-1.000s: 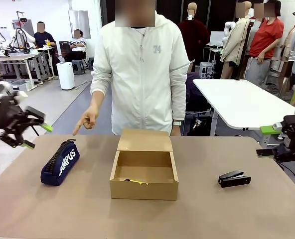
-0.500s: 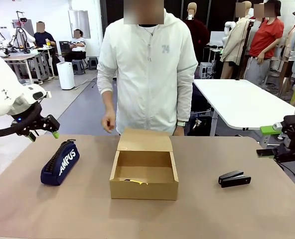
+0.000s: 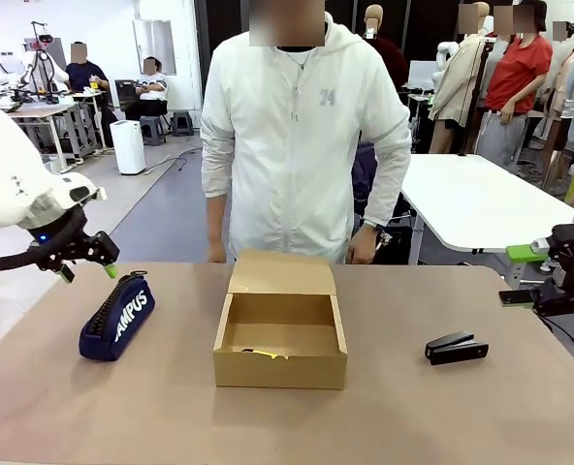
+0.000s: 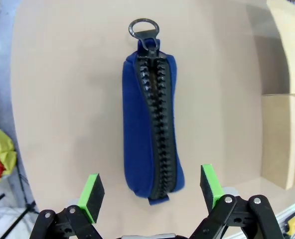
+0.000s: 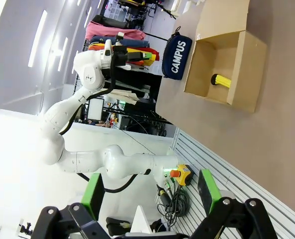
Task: Pack the items into the box.
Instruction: Pick up the item indicated by the person and place it inside the Mailer Box.
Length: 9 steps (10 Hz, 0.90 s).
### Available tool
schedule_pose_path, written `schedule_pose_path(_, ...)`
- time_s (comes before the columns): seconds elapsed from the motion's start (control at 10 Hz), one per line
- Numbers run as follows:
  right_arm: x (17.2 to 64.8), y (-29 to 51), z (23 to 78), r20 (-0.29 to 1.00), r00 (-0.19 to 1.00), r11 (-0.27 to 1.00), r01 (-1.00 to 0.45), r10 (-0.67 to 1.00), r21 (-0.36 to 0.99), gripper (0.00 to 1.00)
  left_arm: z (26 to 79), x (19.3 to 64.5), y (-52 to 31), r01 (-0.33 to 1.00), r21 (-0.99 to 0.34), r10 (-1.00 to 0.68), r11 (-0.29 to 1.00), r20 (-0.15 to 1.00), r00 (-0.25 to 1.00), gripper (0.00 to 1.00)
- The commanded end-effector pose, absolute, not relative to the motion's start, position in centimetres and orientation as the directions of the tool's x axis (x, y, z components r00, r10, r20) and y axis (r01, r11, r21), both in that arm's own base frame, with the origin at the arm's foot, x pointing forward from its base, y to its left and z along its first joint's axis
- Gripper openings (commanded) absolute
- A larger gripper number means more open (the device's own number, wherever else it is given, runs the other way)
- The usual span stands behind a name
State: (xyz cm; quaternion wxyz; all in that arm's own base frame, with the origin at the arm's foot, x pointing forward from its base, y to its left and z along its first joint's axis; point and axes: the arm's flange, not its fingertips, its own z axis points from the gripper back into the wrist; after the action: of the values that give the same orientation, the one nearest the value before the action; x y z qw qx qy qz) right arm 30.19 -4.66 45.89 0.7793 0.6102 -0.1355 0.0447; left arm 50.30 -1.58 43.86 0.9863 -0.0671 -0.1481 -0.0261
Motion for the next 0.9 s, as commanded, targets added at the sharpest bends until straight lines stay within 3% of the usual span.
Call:
schedule_pose_path(0.0,30.1,-4.8,46.2,0.26,0.961,0.247,-0.232,-0.09,0.941,1.0,42.5,53.1,-2.4,0.07,-0.09,-0.04,0.994,0.293,0.955,1.0)
schedule_pose_path(0.4,30.1,-4.8,46.2,0.26,0.961,0.247,-0.232,-0.09,0.941,1.0,37.2,56.6,-4.1,0.073,-0.016,-0.066,0.997,0.271,0.96,1.0)
schedule_pose_path(0.8,30.1,-4.8,46.2,0.26,0.961,0.247,-0.232,-0.09,0.941,1.0,34.3,57.2,-5.3,0.129,0.006,-0.129,0.992,0.152,0.98,1.0)
